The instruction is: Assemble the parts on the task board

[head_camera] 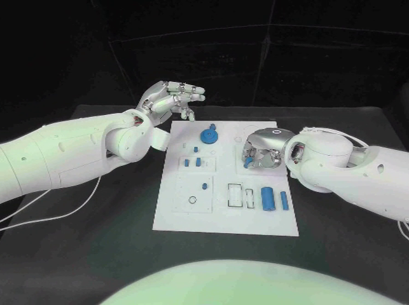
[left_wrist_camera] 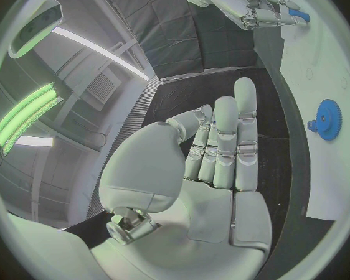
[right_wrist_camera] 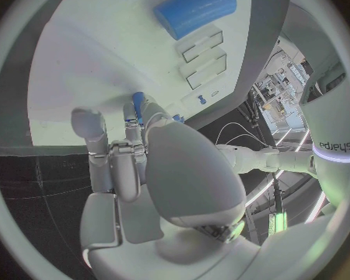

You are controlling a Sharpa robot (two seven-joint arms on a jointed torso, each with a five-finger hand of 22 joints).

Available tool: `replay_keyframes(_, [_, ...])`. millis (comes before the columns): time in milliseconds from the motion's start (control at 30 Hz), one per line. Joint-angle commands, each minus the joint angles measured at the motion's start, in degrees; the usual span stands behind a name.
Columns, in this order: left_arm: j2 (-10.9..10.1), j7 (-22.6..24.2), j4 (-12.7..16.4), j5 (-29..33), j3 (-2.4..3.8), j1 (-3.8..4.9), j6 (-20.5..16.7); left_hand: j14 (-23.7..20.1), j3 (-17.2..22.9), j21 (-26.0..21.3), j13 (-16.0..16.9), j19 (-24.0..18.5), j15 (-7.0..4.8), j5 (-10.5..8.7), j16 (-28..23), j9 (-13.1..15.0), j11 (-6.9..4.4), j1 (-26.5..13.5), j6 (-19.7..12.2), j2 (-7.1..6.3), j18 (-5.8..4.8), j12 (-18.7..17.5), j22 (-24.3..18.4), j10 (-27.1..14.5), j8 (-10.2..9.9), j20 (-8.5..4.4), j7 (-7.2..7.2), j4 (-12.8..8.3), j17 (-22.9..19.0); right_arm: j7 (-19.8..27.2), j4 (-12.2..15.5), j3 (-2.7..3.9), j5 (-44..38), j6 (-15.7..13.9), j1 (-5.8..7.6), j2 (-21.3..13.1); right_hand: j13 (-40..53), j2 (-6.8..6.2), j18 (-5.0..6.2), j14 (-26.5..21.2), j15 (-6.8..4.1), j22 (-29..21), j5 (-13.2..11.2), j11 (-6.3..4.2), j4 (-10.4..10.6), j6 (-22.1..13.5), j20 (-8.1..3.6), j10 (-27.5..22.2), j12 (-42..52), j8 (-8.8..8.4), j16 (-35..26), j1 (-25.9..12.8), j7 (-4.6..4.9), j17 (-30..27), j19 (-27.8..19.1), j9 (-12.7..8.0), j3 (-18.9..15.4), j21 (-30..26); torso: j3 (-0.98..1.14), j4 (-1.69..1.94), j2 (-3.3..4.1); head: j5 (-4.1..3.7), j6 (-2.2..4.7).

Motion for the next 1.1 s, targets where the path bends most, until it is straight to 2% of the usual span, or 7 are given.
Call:
replay_keyframes(33, [0.0,0.4,0.0,0.2,0.05,0.10,0.7,-0.4,0.4,-0.4,0.0,-0.3,-0.08,0.06,0.1,0.1,-0.04,-0.6,-0.3,0.04,0.74,0.2,-0.1,-0.5,0.2,0.22,-0.11,0.1,-0.1,0.2,-0.1,0.00,-1.7,-0.2,0.05,0.0,0.0,-0.20,-0.50,6.1,-0.30,-0.1,-0.5,0.09,-0.3,0.6,-0.22,0.7,-0.7,-0.28,0.1,0.7,0.08,15.1,0.3,-0.1,1.5,0.2,0.02,-0.05,-0.04,-0.07,-0.06])
replay_keyframes(267, [0.0,0.4,0.0,0.2,0.05,0.10,0.8,-0.5,0.6,-0.4,0.0,-0.3,-0.06,0.06,0.1,0.1,-0.02,-0.7,-0.4,0.00,0.74,0.3,-0.1,-0.6,0.3,0.23,-0.09,0.0,-0.2,1.5,1.3,0.01,-2.1,-7.2,0.00,-0.6,0.2,-0.71,-0.59,6.1,-0.58,0.6,-1.2,-0.19,-1.6,2.0,-0.45,3.0,-1.1,-0.27,0.1,1.3,0.04,15.1,0.8,-0.1,5.2,0.6,0.03,-0.04,-0.05,-0.06,0.01])
replay_keyframes(367, [0.0,0.4,0.0,0.2,0.05,0.10,0.8,-0.5,0.6,-0.4,0.0,-0.3,-0.06,0.06,0.1,0.1,-0.02,-0.7,-0.4,0.00,0.74,0.3,-0.1,-0.6,0.3,0.23,-0.09,0.0,-0.2,2.2,3.0,0.02,-1.5,-10.6,-0.02,-1.5,0.2,-1.05,-0.62,6.1,-0.62,0.8,-1.2,-0.24,-1.9,2.3,-0.53,3.3,-1.3,-0.35,0.1,1.2,0.02,15.1,0.9,-0.1,6.3,0.8,0.07,-0.05,-0.08,0.02,0.00])
replay_keyframes(567, [0.0,0.3,0.0,0.2,0.04,0.10,0.8,-0.5,0.6,-0.4,0.0,-0.3,-0.06,0.06,0.1,0.1,-0.02,-0.7,-0.4,0.00,0.74,0.3,-0.1,-0.6,0.3,0.23,-0.09,0.0,-0.2,2.5,7.6,0.15,0.6,-14.6,0.02,-4.2,0.2,-2.66,-0.65,6.1,-0.60,1.0,-1.4,-0.20,-2.9,2.8,-0.59,4.1,-2.5,-0.95,0.1,-0.9,0.04,15.1,0.9,-0.2,10.4,1.0,-0.08,0.01,-0.09,0.05,0.00])
replay_keyframes(767, [0.1,0.4,-0.1,0.2,0.04,0.10,0.8,-0.5,0.6,-0.4,0.0,-0.3,-0.06,0.06,0.1,0.1,-0.02,-0.7,-0.4,0.00,0.74,0.3,-0.1,-0.6,0.3,0.23,-0.09,0.0,-0.2,3.3,10.5,0.23,2.2,-15.5,0.04,-4.1,0.2,-3.61,-0.67,6.1,-0.55,1.1,-1.3,-0.16,-3.7,2.8,-0.53,4.4,-3.2,-1.41,0.1,-2.3,0.12,15.1,0.9,-0.2,13.0,1.1,-0.01,0.00,0.03,0.43,-0.30])
replay_keyframes(933, [0.3,0.4,-0.2,0.2,0.05,0.11,0.9,-0.5,0.6,-0.4,0.0,-0.3,-0.06,0.06,0.1,0.1,-0.02,-0.7,-0.4,0.00,0.74,0.3,-0.1,-0.6,0.3,0.23,-0.09,0.0,-0.2,5.4,10.6,0.17,1.8,-14.0,-0.06,-0.4,0.2,-3.88,-0.67,6.1,-0.50,1.1,-1.2,-0.10,-4.3,2.8,-0.50,4.4,-3.6,-1.62,0.1,-2.8,0.17,15.1,0.9,-0.3,14.2,1.2,-0.05,0.10,0.04,0.30,-0.51])
replay_keyframes(1100, [0.4,0.4,-0.3,0.2,0.05,0.11,0.8,-0.5,0.6,-0.4,0.0,-0.3,-0.06,0.06,0.1,0.1,-0.02,-0.7,-0.4,0.00,0.74,0.3,-0.1,-0.6,0.3,0.23,-0.09,0.0,-0.2,6.9,9.8,0.09,0.0,-12.8,-1.35,3.5,0.2,-4.48,-0.66,6.1,-0.41,1.1,-0.6,-0.01,-4.7,2.8,-0.42,4.5,-3.9,-1.83,0.1,-3.9,0.27,15.1,0.8,-0.2,15.4,1.2,-0.02,0.12,-0.01,0.77,-0.75])
